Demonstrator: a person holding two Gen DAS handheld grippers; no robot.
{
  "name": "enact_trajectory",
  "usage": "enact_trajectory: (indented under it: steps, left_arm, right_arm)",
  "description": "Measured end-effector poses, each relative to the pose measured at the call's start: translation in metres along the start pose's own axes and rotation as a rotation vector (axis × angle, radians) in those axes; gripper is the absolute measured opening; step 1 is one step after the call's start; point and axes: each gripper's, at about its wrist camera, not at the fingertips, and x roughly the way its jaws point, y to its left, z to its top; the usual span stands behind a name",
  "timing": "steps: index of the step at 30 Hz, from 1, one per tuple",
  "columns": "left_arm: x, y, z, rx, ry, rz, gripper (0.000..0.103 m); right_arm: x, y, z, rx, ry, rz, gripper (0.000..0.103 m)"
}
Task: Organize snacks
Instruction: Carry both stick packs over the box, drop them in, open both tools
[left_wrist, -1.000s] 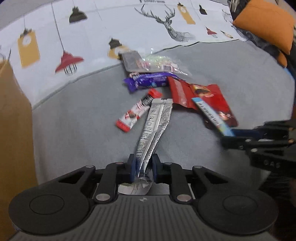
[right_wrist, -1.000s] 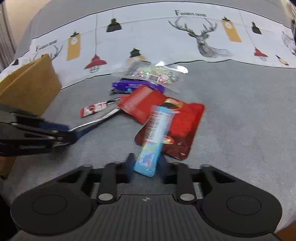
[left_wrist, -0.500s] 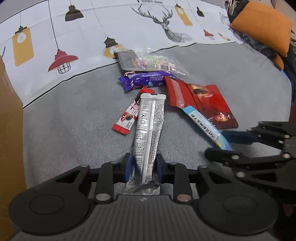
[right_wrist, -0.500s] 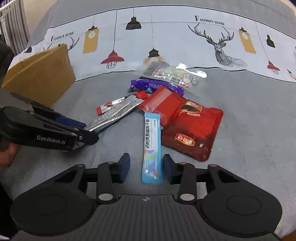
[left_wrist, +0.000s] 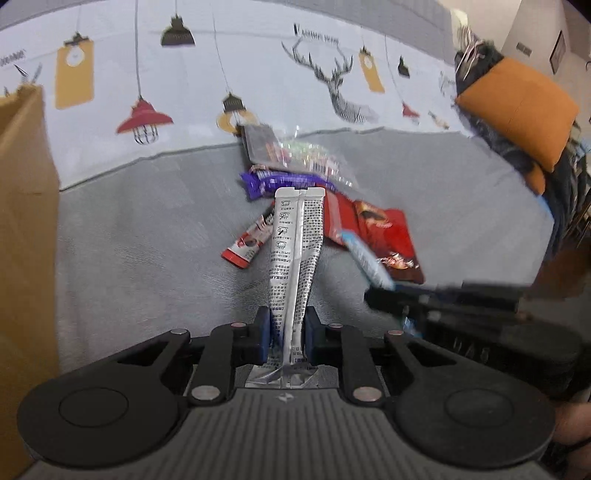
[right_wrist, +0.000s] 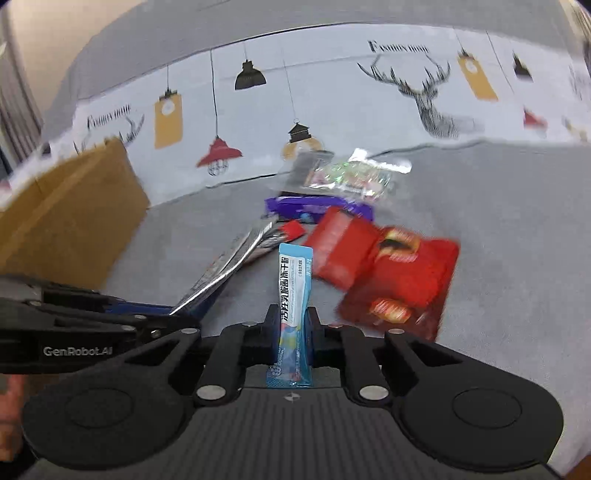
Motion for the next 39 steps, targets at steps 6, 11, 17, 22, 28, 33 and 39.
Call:
enact_trajectory:
  steps: [6, 11, 17, 22, 28, 33, 39]
  left_arm:
    - [-0.056, 0.010, -0.004, -0.013, -0.087, -0.007, 0.020]
    - [-0.104, 0.024, -0.006, -0.032, -0.180, 0.013, 0.020]
    - [-0.162, 0.054, -0.003, -0.101, -0.307, 0.030, 0.020]
    - [-0.209, 0.089, 0.003, -0.125, -0.416, 0.097, 0.020]
    - [-0.260, 0.130, -0.003, -0.230, -0.516, 0.104, 0.020]
    - [-0.300, 0.150, -0.010, -0.281, -0.613, 0.110, 0.020]
    - [-0.327, 0.172, -0.016, -0.292, -0.664, 0.155, 0.020]
  right_arm:
    - [-0.030, 0.053, -0.002, -0.070, -0.024, 0.014, 0.014]
    - [-0.050, 0.097, 0.009, -0.097, -0.061, 0.039, 0.014]
    - [-0.076, 0.151, 0.033, -0.153, -0.113, 0.045, 0.014]
    - [-0.098, 0.199, 0.056, -0.240, -0.170, 0.062, 0.014]
    - [-0.120, 0.258, 0.078, -0.348, -0.234, 0.111, 0.014]
    - [-0.137, 0.297, 0.084, -0.402, -0.346, 0.180, 0.014]
    - [-0.160, 0.337, 0.079, -0.505, -0.575, 0.380, 0.015]
